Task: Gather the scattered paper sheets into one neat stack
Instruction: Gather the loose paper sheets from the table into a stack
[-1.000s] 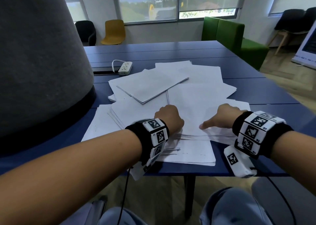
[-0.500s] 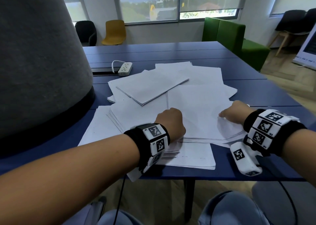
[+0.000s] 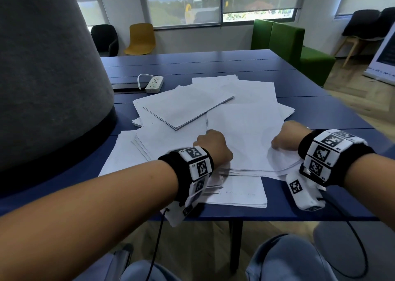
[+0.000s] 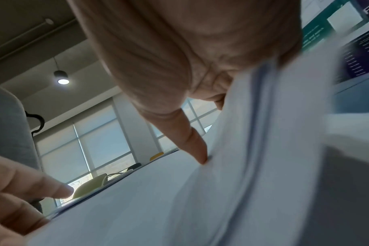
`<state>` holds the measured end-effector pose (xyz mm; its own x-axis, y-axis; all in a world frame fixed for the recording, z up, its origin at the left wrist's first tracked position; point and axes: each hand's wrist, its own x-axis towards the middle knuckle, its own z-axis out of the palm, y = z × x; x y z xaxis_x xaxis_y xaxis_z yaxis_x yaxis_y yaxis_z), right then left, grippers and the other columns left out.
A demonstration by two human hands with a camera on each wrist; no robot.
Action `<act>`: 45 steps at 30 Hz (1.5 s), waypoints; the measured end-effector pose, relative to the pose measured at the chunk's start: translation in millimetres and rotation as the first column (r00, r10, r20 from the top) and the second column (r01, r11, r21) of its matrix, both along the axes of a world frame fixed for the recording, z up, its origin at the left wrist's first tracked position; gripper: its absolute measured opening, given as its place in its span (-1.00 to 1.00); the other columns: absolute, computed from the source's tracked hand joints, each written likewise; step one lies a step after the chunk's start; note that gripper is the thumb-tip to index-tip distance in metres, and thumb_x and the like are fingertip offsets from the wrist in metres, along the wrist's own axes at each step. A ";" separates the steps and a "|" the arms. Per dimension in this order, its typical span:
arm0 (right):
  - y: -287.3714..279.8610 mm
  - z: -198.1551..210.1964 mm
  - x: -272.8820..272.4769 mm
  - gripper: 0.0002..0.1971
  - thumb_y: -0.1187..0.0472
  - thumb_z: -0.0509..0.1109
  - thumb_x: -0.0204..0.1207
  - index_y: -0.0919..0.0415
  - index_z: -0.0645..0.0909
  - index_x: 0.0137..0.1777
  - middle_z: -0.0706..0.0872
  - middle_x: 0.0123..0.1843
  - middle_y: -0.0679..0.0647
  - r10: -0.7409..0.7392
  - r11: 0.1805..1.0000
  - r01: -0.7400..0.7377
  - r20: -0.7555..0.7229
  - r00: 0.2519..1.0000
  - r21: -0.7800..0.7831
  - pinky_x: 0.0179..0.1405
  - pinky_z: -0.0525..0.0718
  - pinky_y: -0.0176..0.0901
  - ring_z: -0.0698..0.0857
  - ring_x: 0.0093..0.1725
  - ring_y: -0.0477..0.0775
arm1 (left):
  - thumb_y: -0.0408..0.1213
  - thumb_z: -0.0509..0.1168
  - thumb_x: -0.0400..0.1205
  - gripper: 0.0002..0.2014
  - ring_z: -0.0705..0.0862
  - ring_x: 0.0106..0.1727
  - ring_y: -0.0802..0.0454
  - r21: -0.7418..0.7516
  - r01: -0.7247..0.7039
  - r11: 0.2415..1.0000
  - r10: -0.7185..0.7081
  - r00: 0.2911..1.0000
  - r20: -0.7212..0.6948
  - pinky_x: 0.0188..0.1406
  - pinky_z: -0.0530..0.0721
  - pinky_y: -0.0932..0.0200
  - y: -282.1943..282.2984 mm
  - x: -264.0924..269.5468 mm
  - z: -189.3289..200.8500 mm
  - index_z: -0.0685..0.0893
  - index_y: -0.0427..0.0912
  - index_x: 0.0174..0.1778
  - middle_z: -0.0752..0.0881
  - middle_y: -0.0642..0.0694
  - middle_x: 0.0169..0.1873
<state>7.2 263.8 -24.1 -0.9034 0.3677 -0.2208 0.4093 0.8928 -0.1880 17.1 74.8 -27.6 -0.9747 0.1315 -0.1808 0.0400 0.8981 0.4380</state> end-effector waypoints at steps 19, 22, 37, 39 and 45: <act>6.3 6.0 21.0 -0.75 0.10 0.34 0.54 0.31 0.46 -0.07 0.60 -0.18 0.11 -0.198 0.931 0.144 -0.132 0.971 -0.336 -0.23 0.45 -0.14 0.57 -0.17 0.13 | -0.60 0.06 0.57 -0.72 0.52 -0.27 -0.07 0.781 -0.182 0.598 0.101 0.983 0.152 -0.38 0.57 0.24 -9.9 9.5 15.6 0.51 -0.34 0.14 0.57 -0.24 -0.10; 7.5 10.4 22.7 -0.74 0.07 0.31 0.57 0.30 0.53 0.01 0.60 -0.23 0.06 -0.294 0.831 0.153 -0.190 0.937 -0.534 -0.25 0.43 -0.14 0.55 -0.19 0.14 | -0.61 0.08 0.63 -0.69 0.52 -0.48 0.02 0.825 -0.136 0.549 0.115 0.990 0.086 -0.71 0.42 0.42 -27.1 17.4 21.1 0.51 -0.18 0.16 0.64 -0.18 -0.20; -55.3 38.3 14.0 -0.72 0.41 0.23 0.65 0.15 0.59 0.27 0.75 0.07 -0.02 -0.341 0.481 -0.411 -0.597 0.726 -0.774 -0.06 0.66 -0.25 0.74 -0.03 -0.05 | -0.75 0.12 0.49 -0.49 0.78 -0.06 -0.05 0.871 0.041 0.489 0.179 0.973 -0.146 -0.22 0.74 0.16 -95.7 12.1 26.4 0.52 -0.17 0.25 0.78 -0.24 0.04; -65.5 39.4 11.2 -0.73 0.41 0.23 0.65 0.10 0.59 0.22 0.76 0.06 -0.03 -0.351 0.475 -0.418 -0.603 0.716 -0.774 0.01 0.69 -0.19 0.74 0.01 -0.01 | -0.73 0.10 0.49 -0.48 0.77 0.04 -0.12 0.873 0.053 0.484 0.218 0.959 -0.179 -0.07 0.78 0.04 -98.2 9.1 24.3 0.51 -0.14 0.28 0.76 -0.28 0.11; -99.0 41.5 4.0 -0.69 0.41 0.23 0.60 0.04 0.58 0.19 0.76 0.17 0.03 -0.332 0.437 -0.500 -0.650 0.684 -0.748 0.27 0.68 0.04 0.74 0.17 0.06 | -0.75 0.13 0.53 -0.50 0.77 0.05 0.03 0.886 0.088 0.456 0.352 0.896 -0.270 0.17 0.73 -0.04 -113.2 2.2 22.0 0.52 -0.02 0.14 0.77 -0.11 0.05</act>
